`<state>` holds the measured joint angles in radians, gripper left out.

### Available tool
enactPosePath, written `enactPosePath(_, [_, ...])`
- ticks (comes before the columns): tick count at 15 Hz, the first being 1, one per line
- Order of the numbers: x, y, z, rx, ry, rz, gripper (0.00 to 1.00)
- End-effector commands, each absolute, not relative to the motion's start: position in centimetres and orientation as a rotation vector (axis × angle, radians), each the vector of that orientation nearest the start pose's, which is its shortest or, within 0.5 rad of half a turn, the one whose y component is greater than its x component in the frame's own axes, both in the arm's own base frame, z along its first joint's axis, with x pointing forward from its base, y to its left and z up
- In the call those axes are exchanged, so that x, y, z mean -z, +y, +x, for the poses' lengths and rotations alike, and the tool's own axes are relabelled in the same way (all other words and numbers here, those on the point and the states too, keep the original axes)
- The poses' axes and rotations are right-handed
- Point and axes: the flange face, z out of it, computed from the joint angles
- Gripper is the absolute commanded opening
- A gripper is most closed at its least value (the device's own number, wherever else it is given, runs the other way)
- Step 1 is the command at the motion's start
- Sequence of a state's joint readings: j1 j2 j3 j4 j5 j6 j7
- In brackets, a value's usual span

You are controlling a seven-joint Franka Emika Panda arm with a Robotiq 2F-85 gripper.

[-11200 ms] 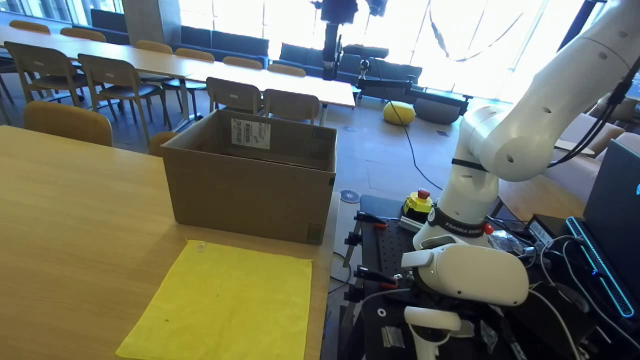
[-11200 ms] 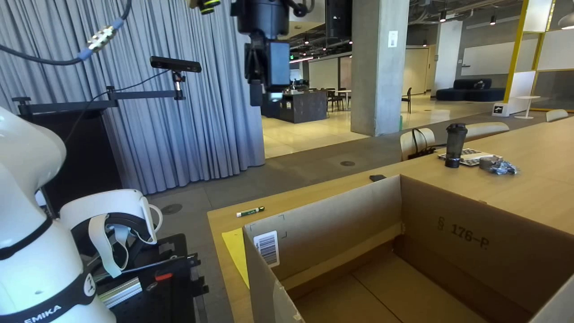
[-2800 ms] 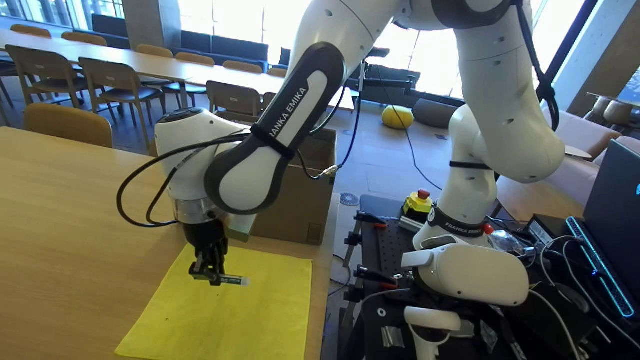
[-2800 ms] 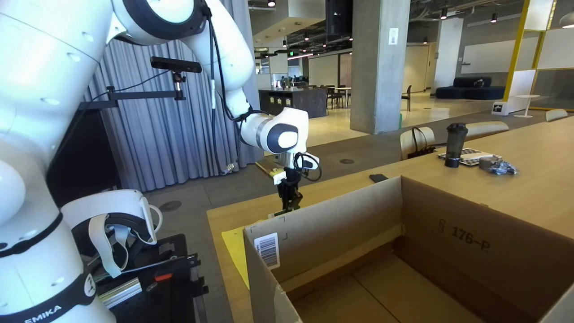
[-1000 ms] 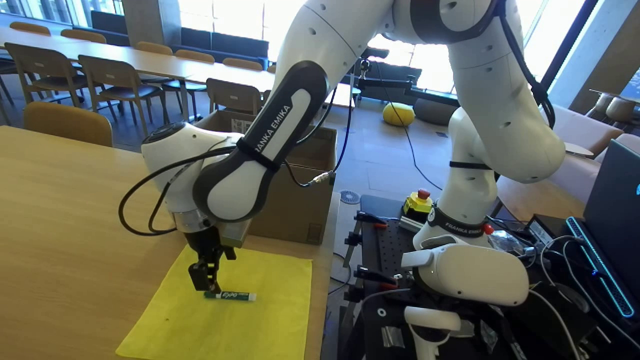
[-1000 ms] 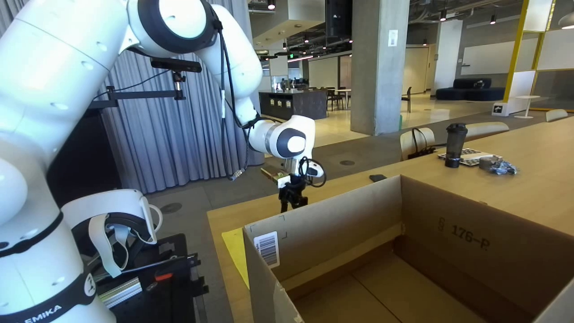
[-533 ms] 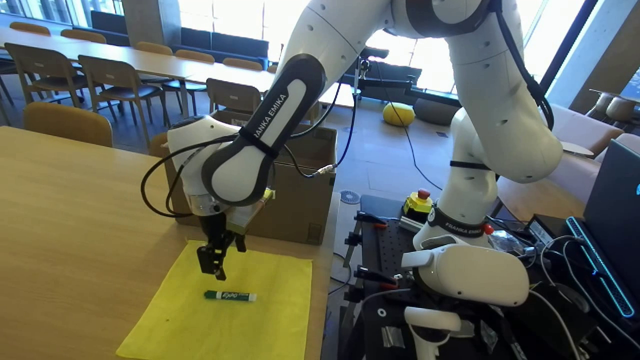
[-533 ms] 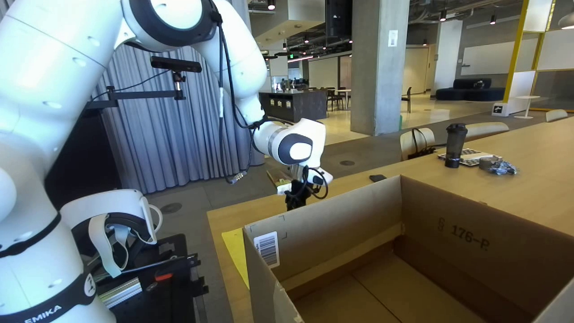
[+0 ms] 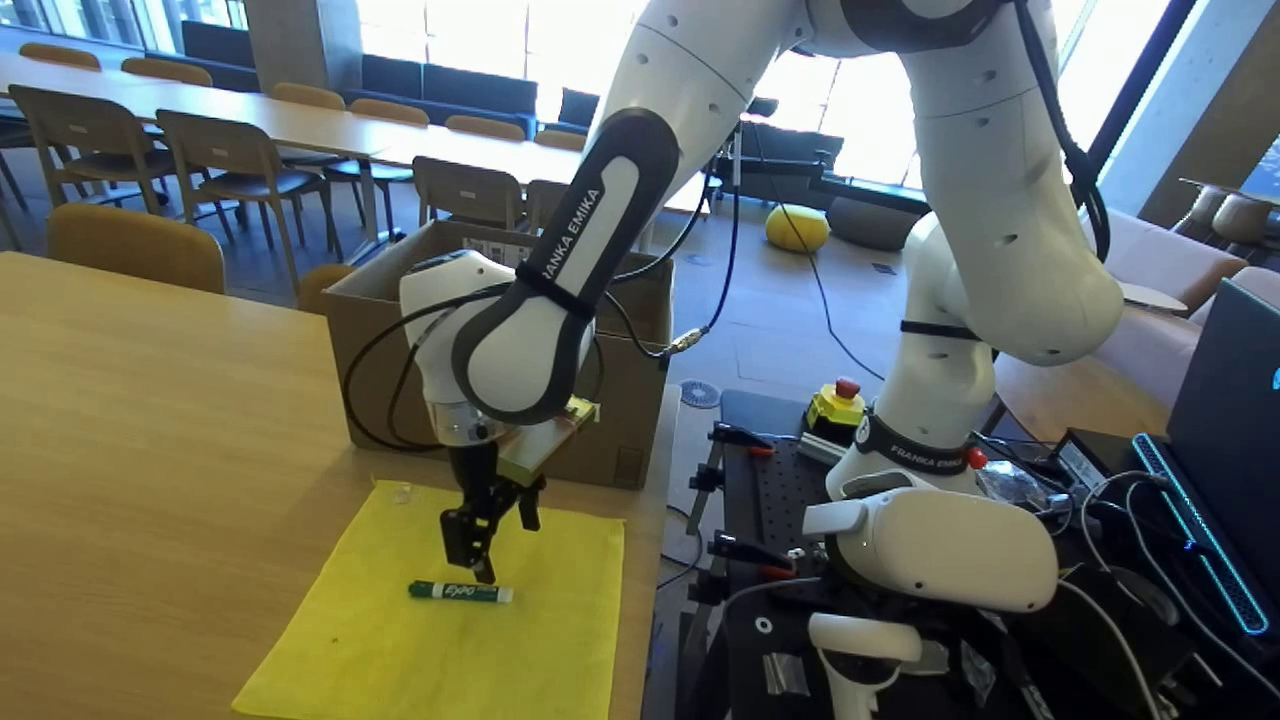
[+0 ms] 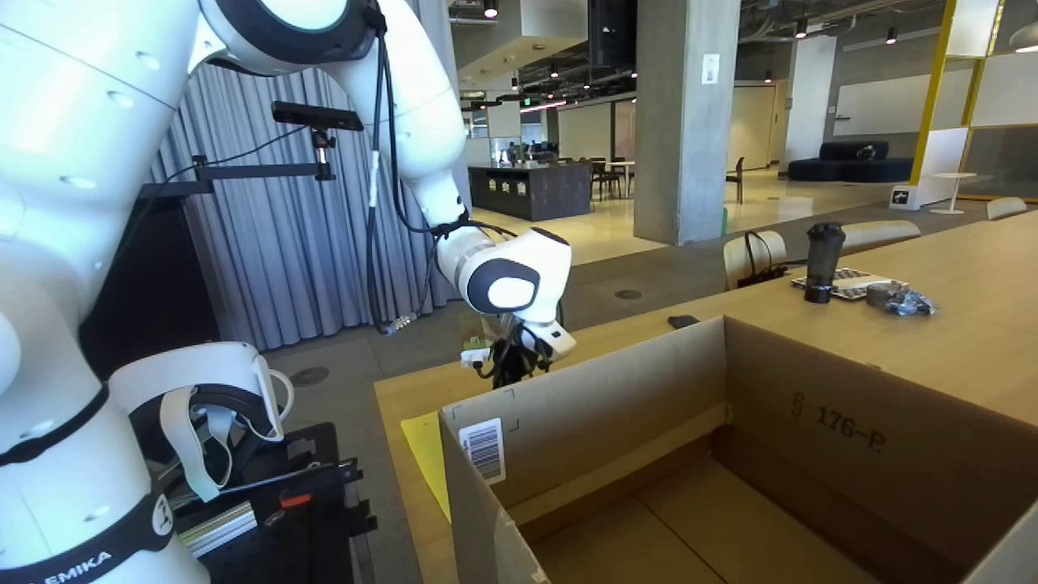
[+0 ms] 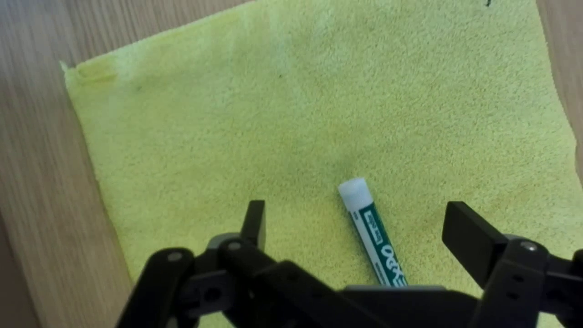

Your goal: Put the marker on the towel then put it inside the box

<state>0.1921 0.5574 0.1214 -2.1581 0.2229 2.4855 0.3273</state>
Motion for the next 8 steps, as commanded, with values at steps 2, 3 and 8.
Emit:
enactPosePath(2, [-12.2,17.1,46.1,-0.432,0.471,-2.925,1.0])
enactPosePath(3, [-12.1,16.9,45.1,-0.441,0.514,-2.908,1.0])
enactPosePath(8, [-10.4,16.4,41.1,-0.478,0.751,-2.83,1.0])
